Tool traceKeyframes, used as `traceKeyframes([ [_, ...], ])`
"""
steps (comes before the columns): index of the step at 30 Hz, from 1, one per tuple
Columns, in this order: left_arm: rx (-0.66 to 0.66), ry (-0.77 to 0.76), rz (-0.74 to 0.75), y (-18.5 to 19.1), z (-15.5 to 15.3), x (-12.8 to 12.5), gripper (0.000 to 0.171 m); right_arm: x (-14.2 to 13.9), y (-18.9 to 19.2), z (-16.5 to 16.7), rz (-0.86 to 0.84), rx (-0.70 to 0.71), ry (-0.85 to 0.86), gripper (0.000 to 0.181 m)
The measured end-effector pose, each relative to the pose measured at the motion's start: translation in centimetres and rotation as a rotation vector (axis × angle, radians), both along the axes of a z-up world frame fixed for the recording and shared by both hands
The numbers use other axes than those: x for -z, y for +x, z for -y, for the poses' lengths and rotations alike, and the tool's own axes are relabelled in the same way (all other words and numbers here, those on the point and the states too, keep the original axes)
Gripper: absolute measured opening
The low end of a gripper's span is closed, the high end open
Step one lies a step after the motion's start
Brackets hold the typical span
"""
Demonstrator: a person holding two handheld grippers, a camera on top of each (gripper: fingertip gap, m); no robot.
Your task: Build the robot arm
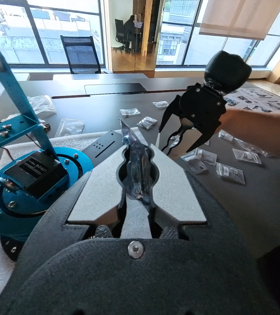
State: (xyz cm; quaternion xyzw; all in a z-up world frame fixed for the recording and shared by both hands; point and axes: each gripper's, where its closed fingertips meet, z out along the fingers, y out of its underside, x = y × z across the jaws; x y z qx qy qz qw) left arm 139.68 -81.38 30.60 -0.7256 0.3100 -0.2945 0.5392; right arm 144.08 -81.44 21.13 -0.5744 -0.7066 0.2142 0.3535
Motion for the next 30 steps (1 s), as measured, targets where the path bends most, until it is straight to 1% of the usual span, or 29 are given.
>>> traceKeyframes([
  [1,-0.019,0.001,0.003,-0.4,0.1,-0.1,0.029,-0.1,-0.1,0.1,-0.008,-0.008,0.023,0.0],
  [2,-0.045,0.003,0.004,-1.0,0.3,-0.2,0.034,-0.2,-0.1,0.2,-0.008,-0.013,0.047,0.0],
  [3,-0.075,0.019,0.017,-1.6,0.4,-0.5,0.036,-0.2,0.0,0.2,-0.002,-0.017,0.069,0.0],
  [5,-0.118,0.072,0.094,-2.8,0.9,-1.6,0.034,0.0,0.1,0.1,0.01,-0.027,0.118,0.0],
  [6,-0.141,0.082,0.129,-3.4,1.0,-1.8,0.034,0.0,0.1,0.1,0.012,-0.033,0.143,0.0],
  [7,-0.166,0.066,0.144,-4.0,1.0,-1.5,0.034,0.0,0.2,0.1,0.007,-0.037,0.161,0.0],
  [8,-0.176,0.026,0.15,-4.5,1.0,-0.7,0.035,0.0,0.2,0.2,0.001,-0.039,0.17,0.0],
  [10,-0.117,-0.052,0.2,-4.2,2.0,0.5,0.036,0.0,0.3,0.3,-0.004,-0.032,0.151,0.0],
  [12,-0.025,-0.125,0.26,-3.4,3.6,1.8,0.028,-0.1,0.3,0.3,-0.013,-0.032,0.142,0.0],
  [13,-0.009,-0.162,0.258,-3.2,4.1,2.9,0.027,0.0,0.3,0.3,-0.015,-0.034,0.148,0.0],
  [16,0.006,-0.249,0.166,-2.3,4.7,6.2,0.022,-0.1,0.3,0.3,-0.016,-0.045,0.17,0.0],
  [17,0.023,-0.261,0.131,-1.8,4.9,6.9,0.02,-0.1,0.3,0.3,-0.016,-0.046,0.174,0.0],
  [19,0.042,-0.243,0.092,-1.0,4.9,7.3,0.015,-0.1,0.2,0.3,-0.019,-0.05,0.175,0.0],
  [20,0.019,-0.221,0.069,-1.0,4.4,7.4,0.008,-0.1,0.3,0.3,-0.016,-0.05,0.179,0.0],
  [21,-0.002,-0.193,0.055,-1.1,4.0,7.3,0.0,0.0,0.3,0.2,-0.011,-0.05,0.184,0.0],
  [24,-0.016,-0.164,0.054,-1.0,3.5,6.8,0.0,-0.2,0.6,0.2,-0.027,-0.039,0.175,0.0],
  [26,-0.027,-0.135,0.077,-0.8,3.5,5.6,0.0,-1.6,0.8,0.1,-0.077,-0.011,0.163,0.0],
  [28,-0.055,-0.064,0.086,-1.1,3.4,4.1,0.0,-3.2,0.8,0.3,-0.169,0.006,0.124,0.0],
  [30,-0.05,-0.05,0.089,-1.1,3.3,3.8,0.0,-2.9,1.0,0.4,-0.183,0.006,0.091,0.0],
])
